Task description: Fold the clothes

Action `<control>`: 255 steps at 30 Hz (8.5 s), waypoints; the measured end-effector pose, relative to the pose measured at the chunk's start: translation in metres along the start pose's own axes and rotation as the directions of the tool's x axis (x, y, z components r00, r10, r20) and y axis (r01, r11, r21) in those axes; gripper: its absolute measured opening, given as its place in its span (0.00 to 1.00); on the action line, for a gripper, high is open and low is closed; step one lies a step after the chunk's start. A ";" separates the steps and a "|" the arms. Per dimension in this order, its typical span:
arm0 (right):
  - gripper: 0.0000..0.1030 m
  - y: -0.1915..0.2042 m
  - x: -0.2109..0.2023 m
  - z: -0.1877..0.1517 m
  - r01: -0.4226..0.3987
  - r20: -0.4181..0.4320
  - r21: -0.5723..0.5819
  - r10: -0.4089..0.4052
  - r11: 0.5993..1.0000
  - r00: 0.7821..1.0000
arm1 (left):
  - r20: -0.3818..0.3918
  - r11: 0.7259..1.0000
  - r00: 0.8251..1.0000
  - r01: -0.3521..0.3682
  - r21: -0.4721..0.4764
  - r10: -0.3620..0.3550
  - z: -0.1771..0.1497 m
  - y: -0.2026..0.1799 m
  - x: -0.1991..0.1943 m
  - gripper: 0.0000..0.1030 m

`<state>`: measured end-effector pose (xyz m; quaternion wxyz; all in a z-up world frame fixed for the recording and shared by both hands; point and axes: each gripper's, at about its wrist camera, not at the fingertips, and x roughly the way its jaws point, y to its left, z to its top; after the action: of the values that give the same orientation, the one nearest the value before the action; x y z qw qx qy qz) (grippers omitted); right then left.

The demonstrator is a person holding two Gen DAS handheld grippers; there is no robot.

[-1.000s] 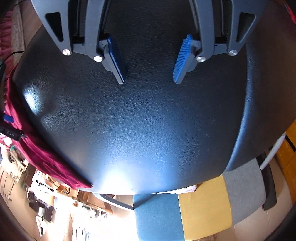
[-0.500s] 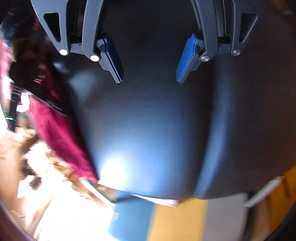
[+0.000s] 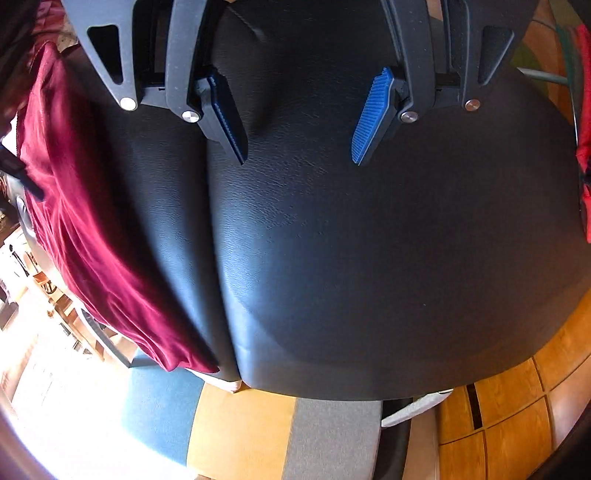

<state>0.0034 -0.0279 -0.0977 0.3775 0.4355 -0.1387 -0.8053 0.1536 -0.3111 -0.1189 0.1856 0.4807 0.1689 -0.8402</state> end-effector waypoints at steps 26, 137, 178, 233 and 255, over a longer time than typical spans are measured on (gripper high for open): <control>0.11 -0.177 -0.023 0.103 0.526 0.030 0.124 -0.533 0.842 0.846 | 0.013 0.994 0.999 -0.040 0.104 0.039 0.013 0.011 0.008 0.64; 0.01 -0.057 0.076 0.086 0.624 0.132 -0.523 -0.668 0.580 0.732 | 0.106 0.926 0.951 -0.307 0.218 0.290 0.072 0.081 -0.073 0.26; 0.74 -0.121 0.040 0.117 0.639 0.092 -0.161 -0.633 0.752 0.768 | -0.073 0.578 0.981 0.167 0.799 -0.183 0.144 -0.226 0.077 0.08; 0.68 -0.019 0.124 0.125 0.418 -0.045 -0.342 -0.459 0.842 0.887 | 0.154 0.977 0.987 -0.074 0.202 0.043 0.081 0.087 0.077 0.22; 0.76 0.044 0.048 0.058 0.137 -0.132 -0.490 -0.229 0.861 0.965 | 0.210 0.975 0.975 -0.116 0.191 0.074 0.090 0.086 0.063 0.23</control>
<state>-0.0383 -0.0991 -0.0678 0.4058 0.4137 0.1414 -0.8026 0.0974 -0.4369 -0.1398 0.1920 0.4169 0.0395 -0.8876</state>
